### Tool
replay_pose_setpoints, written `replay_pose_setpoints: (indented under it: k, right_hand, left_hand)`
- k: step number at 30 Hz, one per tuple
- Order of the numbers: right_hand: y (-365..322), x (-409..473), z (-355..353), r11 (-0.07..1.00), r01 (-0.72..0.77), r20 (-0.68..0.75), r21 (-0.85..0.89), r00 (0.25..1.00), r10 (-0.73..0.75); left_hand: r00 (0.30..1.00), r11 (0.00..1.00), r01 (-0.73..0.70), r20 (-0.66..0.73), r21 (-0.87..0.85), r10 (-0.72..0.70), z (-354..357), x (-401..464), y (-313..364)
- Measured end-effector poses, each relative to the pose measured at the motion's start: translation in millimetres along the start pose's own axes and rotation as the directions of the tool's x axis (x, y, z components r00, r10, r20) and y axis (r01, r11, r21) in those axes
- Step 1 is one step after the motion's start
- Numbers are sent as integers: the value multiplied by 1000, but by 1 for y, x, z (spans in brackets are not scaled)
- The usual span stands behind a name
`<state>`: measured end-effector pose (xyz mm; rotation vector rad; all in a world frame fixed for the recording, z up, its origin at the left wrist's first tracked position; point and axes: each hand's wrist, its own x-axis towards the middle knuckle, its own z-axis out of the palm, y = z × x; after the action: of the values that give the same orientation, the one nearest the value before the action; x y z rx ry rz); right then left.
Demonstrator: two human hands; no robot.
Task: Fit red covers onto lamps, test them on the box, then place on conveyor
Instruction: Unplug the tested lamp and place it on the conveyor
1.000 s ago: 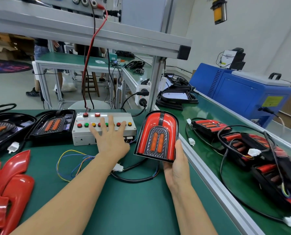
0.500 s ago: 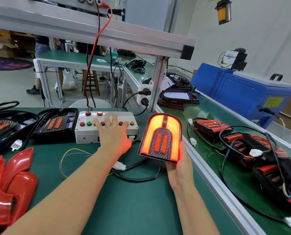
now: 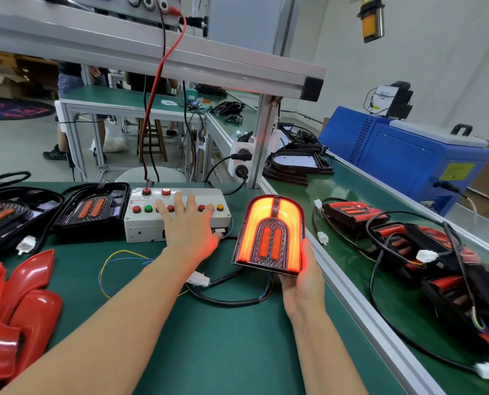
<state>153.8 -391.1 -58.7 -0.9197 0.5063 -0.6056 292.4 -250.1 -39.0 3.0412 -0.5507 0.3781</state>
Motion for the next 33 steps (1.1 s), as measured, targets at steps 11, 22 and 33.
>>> replay_pose_setpoints:
  k: [11, 22, 33]
  right_hand:
    - [-2, -3, 0, 998, 35, -11, -49, 999, -35]
    - [-1, -2, 0, 983, 58, 2, -173, 998, -58]
    - [-1, 0, 0, 966, 54, -10, -254, 998, -58]
  left_hand:
    - [1000, 1000, -10, -19, 11, 10, 3, -1, -3]
    - [1000, 1000, -12, 8, 7, 12, 1, -1, -4]
    - [999, 993, -12, -49, -120, 6, -17, -16, -13]
